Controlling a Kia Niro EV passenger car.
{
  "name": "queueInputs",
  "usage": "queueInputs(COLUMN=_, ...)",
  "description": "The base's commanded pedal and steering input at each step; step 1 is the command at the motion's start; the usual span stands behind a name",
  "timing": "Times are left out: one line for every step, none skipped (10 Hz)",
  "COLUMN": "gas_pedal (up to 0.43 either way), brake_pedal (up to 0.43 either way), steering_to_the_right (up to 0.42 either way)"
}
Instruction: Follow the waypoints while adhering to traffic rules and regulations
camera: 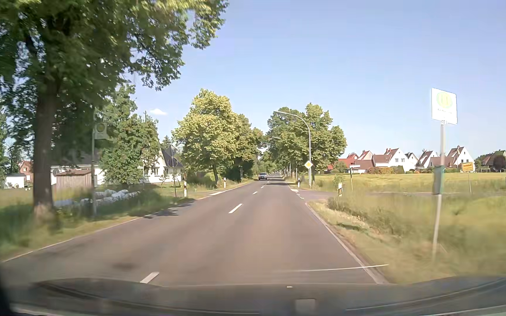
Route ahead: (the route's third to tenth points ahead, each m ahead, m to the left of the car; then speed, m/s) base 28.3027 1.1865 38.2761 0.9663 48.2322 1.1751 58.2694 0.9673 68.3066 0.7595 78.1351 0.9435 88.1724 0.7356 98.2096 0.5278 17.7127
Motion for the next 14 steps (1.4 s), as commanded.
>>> queueInputs(gas_pedal=0.228, brake_pedal=0.006, steering_to_the_right=0.003)
queueInputs(gas_pedal=0.228, brake_pedal=0.006, steering_to_the_right=0.003)
queueInputs(gas_pedal=0.228, brake_pedal=0.006, steering_to_the_right=0.003)
queueInputs(gas_pedal=0.220, brake_pedal=0.006, steering_to_the_right=0.003)
queueInputs(gas_pedal=0.220, brake_pedal=0.006, steering_to_the_right=0.003)
queueInputs(gas_pedal=0.220, brake_pedal=0.006, steering_to_the_right=0.003)
queueInputs(gas_pedal=0.220, brake_pedal=0.006, steering_to_the_right=0.003)
queueInputs(gas_pedal=0.220, brake_pedal=0.006, steering_to_the_right=0.003)
queueInputs(gas_pedal=0.220, brake_pedal=0.006, steering_to_the_right=0.002)
queueInputs(gas_pedal=0.220, brake_pedal=0.006, steering_to_the_right=0.002)
queueInputs(gas_pedal=0.220, brake_pedal=0.006, steering_to_the_right=0.002)
queueInputs(gas_pedal=0.177, brake_pedal=0.006, steering_to_the_right=0.003)
queueInputs(gas_pedal=0.177, brake_pedal=0.006, steering_to_the_right=0.002)
queueInputs(gas_pedal=0.177, brake_pedal=0.006, steering_to_the_right=0.002)
